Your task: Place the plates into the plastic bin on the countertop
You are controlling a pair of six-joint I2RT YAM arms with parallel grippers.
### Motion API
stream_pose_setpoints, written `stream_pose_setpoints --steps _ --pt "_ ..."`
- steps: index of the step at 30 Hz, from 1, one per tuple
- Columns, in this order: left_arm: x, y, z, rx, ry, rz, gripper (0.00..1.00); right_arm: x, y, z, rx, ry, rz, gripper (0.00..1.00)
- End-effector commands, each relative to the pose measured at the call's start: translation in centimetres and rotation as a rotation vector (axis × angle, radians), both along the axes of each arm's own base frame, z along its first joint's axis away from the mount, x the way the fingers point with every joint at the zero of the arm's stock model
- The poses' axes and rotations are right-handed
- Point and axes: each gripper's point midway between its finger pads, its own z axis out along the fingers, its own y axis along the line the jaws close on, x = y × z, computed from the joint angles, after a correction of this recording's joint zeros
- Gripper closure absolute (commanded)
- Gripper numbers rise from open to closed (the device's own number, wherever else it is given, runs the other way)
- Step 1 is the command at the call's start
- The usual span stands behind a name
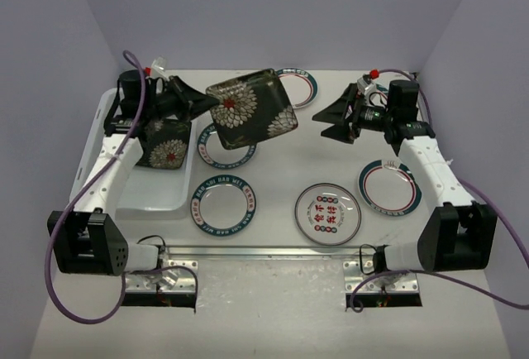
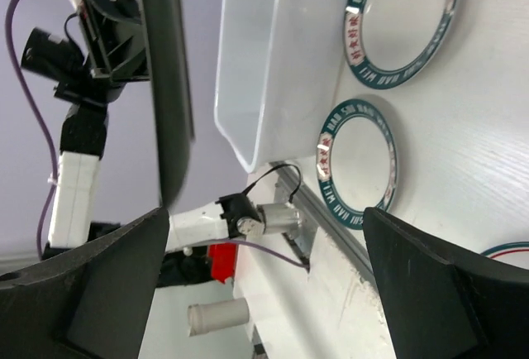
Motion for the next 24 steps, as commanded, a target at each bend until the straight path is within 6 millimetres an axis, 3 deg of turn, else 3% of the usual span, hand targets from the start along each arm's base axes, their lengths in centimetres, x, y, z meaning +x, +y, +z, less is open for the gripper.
stream_pose_setpoints --steps 1,6,12,20,24 --pt "-0.4 5.5 5.3 -0.016 -0.095 0.212 1.00 1.1 -1.7 0.3 -0.115 -0.029 -0.096 0.01" --pt "-1.3 16.5 1.6 0.113 0.079 0.737 1.00 0.6 -2.5 0.5 -0.155 -0.015 -0.167 0.01" --pt "-3.9 23.5 -2.0 0.136 0.239 1.100 1.00 -0.3 -2.1 0.8 -0.124 0.000 -0.150 0.01" --pt "-3.6 27.5 -5.4 0.181 0.346 1.255 1.00 -0.8 -1.6 -0.1 -0.078 0.018 -0.138 0.01" --pt "-2.3 27.9 -7.6 0.179 0.371 1.237 1.00 -0.8 -1.6 0.1 -0.068 0.014 -0.130 0.01"
